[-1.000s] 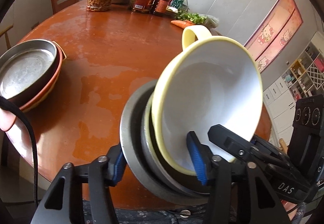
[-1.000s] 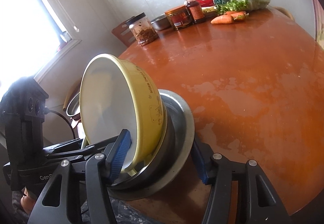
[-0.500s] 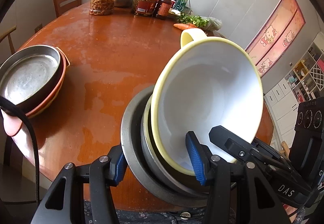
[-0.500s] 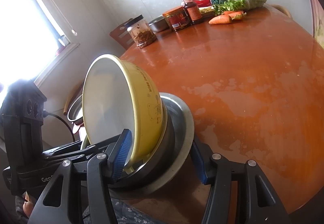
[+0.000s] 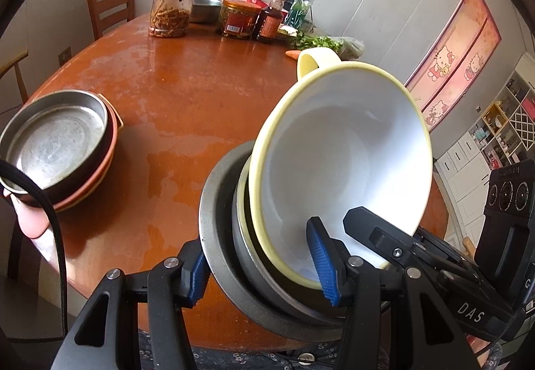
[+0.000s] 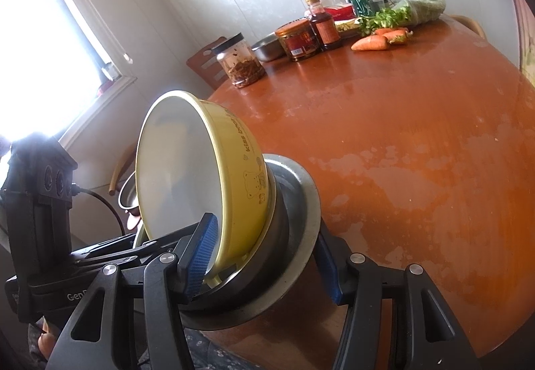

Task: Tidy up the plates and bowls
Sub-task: 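Grasp the rim of the dish stack with the left gripper while the right gripper grasps its opposite rim, then lift the whole dish stack with both grippers off the table edge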

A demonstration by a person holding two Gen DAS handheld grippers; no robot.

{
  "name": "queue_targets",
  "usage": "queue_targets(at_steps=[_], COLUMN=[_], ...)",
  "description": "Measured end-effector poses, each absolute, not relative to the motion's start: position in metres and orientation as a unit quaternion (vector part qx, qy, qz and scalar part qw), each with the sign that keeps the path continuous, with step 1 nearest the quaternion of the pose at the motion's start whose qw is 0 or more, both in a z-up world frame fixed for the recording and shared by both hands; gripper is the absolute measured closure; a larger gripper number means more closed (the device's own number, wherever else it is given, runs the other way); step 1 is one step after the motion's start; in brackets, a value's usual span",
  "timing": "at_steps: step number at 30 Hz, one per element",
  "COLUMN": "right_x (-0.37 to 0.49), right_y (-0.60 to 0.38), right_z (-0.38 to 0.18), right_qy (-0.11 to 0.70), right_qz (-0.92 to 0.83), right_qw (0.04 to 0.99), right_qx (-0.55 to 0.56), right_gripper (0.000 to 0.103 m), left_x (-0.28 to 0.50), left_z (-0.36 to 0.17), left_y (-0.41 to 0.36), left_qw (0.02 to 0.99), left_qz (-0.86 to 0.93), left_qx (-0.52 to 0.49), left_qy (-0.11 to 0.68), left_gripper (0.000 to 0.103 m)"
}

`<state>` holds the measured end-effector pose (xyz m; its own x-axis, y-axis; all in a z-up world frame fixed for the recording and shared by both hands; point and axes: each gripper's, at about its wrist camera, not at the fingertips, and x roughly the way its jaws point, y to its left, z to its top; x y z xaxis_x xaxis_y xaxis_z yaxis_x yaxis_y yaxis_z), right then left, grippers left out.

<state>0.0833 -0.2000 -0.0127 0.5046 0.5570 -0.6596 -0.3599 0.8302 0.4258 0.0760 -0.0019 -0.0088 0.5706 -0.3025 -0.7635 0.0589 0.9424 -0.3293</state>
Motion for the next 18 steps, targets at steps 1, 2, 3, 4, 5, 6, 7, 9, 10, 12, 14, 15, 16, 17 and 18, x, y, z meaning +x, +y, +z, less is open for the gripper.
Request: queue_targets(at_steps=[1, 2, 3, 4, 5, 6, 7, 9, 10, 12, 14, 15, 16, 17, 18], right_x=[0.083, 0.084, 0.084, 0.085, 0.086, 0.087, 0.088, 0.091, 0.092, 0.096, 0.099, 0.101, 0.102, 0.104, 0.105], right_y=[-0.199, -0.197, -0.195, -0.193, -0.191, -0.188, -0.184, -0.177, -0.174, -0.164, -0.153, -0.148, -0.143, -0.139, -0.135], right_z=[-0.012, -0.009, -0.007, -0.006, -0.004, -0.001, 0.002, 0.007, 0.009, 0.014, 0.019, 0.021, 0.023, 0.026, 0.028], right_qy=[0.419, 0.418, 0.416, 0.415, 0.414, 0.412, 0.41, 0.406, 0.405, 0.4, 0.394, 0.392, 0.39, 0.389, 0.387], right_qz=[0.268, 0.27, 0.271, 0.273, 0.275, 0.278, 0.282, 0.288, 0.292, 0.302, 0.314, 0.319, 0.324, 0.329, 0.334], right_qw=[0.86, 0.86, 0.86, 0.86, 0.861, 0.861, 0.861, 0.861, 0.861, 0.861, 0.86, 0.859, 0.858, 0.857, 0.856], right_qx=[0.116, 0.115, 0.113, 0.111, 0.11, 0.109, 0.105, 0.099, 0.096, 0.089, 0.084, 0.083, 0.082, 0.079, 0.076], right_gripper=[0.044, 0.044, 0.044, 0.044, 0.044, 0.044, 0.044, 0.044, 0.044, 0.044, 0.044, 0.044, 0.044, 0.044, 0.044], left_x=[0.075, 0.075, 0.074, 0.074, 0.074, 0.074, 0.072, 0.07, 0.069, 0.069, 0.067, 0.066, 0.065, 0.065, 0.064], left_z=[-0.007, -0.005, -0.003, -0.002, 0.001, 0.003, 0.005, 0.01, 0.013, 0.019, 0.025, 0.027, 0.03, 0.032, 0.034], left_y=[0.0, 0.001, 0.004, 0.006, 0.009, 0.012, 0.014, 0.022, 0.026, 0.032, 0.041, 0.045, 0.05, 0.053, 0.056], left_qw=[0.877, 0.878, 0.878, 0.878, 0.88, 0.882, 0.883, 0.887, 0.889, 0.892, 0.896, 0.898, 0.899, 0.9, 0.901], left_qz=[-0.103, -0.102, -0.101, -0.1, -0.098, -0.095, -0.093, -0.086, -0.081, -0.074, -0.063, -0.06, -0.056, -0.054, -0.051], left_qx=[-0.136, -0.136, -0.138, -0.141, -0.142, -0.143, -0.145, -0.149, -0.15, -0.153, -0.155, -0.157, -0.159, -0.16, -0.161], left_qy=[0.45, 0.448, 0.447, 0.446, 0.443, 0.44, 0.437, 0.429, 0.426, 0.42, 0.411, 0.408, 0.403, 0.402, 0.399], left_gripper=[0.05, 0.05, 0.05, 0.05, 0.05, 0.05, 0.05, 0.05, 0.05, 0.05, 0.05, 0.05, 0.05, 0.05, 0.05])
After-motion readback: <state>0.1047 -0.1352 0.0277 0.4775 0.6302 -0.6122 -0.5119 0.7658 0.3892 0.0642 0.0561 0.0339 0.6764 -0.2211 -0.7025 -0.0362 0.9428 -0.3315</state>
